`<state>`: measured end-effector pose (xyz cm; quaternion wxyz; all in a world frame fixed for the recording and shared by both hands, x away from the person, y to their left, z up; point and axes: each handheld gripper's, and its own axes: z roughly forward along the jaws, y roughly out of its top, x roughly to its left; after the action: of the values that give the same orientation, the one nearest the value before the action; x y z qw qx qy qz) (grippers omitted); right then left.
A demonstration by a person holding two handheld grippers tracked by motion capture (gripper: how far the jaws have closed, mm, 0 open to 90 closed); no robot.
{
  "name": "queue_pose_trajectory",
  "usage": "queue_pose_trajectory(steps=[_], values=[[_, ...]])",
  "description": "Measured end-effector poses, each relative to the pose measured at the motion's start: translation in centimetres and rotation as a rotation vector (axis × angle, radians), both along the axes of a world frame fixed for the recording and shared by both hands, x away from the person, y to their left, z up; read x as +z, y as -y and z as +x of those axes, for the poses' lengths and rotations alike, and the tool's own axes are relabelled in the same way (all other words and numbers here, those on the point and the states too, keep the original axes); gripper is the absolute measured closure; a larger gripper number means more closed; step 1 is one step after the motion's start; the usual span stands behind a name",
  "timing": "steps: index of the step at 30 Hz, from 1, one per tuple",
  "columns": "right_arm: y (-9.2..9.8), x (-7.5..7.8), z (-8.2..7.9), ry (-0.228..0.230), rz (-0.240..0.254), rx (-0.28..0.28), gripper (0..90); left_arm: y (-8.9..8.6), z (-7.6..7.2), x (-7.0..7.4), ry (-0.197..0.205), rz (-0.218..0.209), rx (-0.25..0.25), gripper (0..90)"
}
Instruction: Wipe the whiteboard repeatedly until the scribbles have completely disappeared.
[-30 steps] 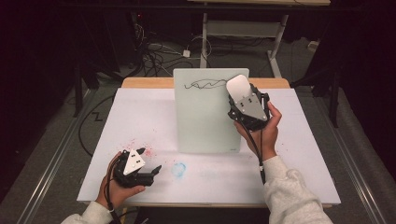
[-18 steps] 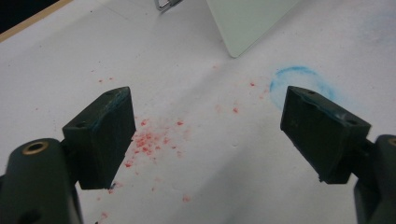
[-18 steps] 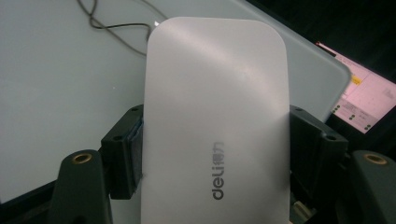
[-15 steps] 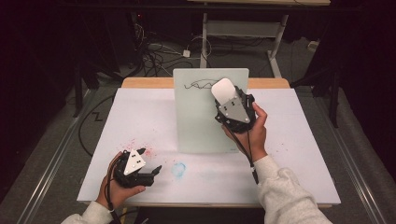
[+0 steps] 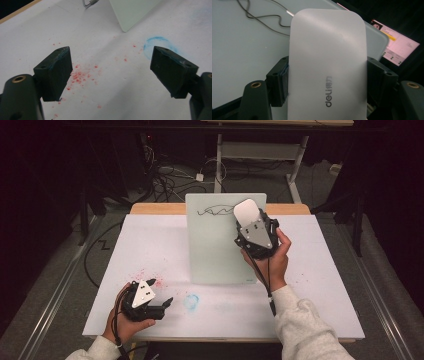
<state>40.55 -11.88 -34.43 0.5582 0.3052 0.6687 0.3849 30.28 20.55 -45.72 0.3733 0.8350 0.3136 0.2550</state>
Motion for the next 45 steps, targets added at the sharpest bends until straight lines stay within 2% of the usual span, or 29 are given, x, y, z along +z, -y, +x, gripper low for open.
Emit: queue_pose_trajectory(steps=[3, 10, 17, 21, 25, 29, 35, 36, 37, 38, 40, 41, 45], values=[[-1.1, -0.1, -0.1, -0.014, -0.012, 0.031, 31.0, 0.0, 0.1, 0.0, 0.008, 0.005, -0.004, 17.3], [-2.8, -0.7, -0.4, -0.026, -0.044, 0.057, 31.0, 0.0, 0.0, 0.0, -0.002, 0.000, -0.006, 17.3], [-3.2, -1.5, -0.7, -0.030, -0.075, 0.071, 31.0, 0.0, 0.0, 0.0, 0.009, 0.011, -0.011, 17.4], [-2.1, -1.2, -0.6, -0.030, -0.045, 0.046, 31.0, 0.0, -0.1, 0.0, 0.000, 0.005, -0.008, 17.4], [-0.6, -0.3, -0.2, -0.022, 0.002, 0.013, 31.0, 0.0, -0.1, 0.0, -0.001, 0.006, -0.009, 17.4], [-0.4, 0.5, 0.0, -0.024, 0.017, 0.010, 31.0, 0.0, -0.1, 0.0, 0.012, 0.012, -0.014, 17.4], [-1.6, 1.0, 0.2, -0.026, 0.015, 0.028, 31.0, 0.0, -0.1, 0.0, 0.005, 0.004, -0.012, 17.4], [-2.0, 0.9, 0.2, -0.027, 0.006, 0.031, 31.0, -0.1, -0.1, 0.1, 0.018, 0.006, -0.014, 17.4], [-2.3, 0.9, 0.2, -0.026, 0.002, 0.037, 31.0, -0.1, -0.2, 0.1, 0.013, 0.001, -0.012, 17.5], [-2.7, 0.8, 0.1, -0.030, -0.002, 0.046, 31.0, -0.1, -0.2, 0.2, 0.029, 0.001, -0.014, 17.9], [-3.5, 0.6, 0.0, -0.035, -0.015, 0.060, 31.0, -0.2, -0.3, 0.2, 0.030, -0.001, -0.009, 18.3], [-3.8, 0.5, 0.0, -0.037, -0.025, 0.068, 31.0, -0.2, -0.3, 0.3, 0.045, 0.000, -0.012, 18.3], [-5.0, -0.3, -0.3, -0.043, -0.060, 0.087, 31.0, -0.3, -0.3, 0.3, 0.042, 0.001, -0.012, 18.3]])
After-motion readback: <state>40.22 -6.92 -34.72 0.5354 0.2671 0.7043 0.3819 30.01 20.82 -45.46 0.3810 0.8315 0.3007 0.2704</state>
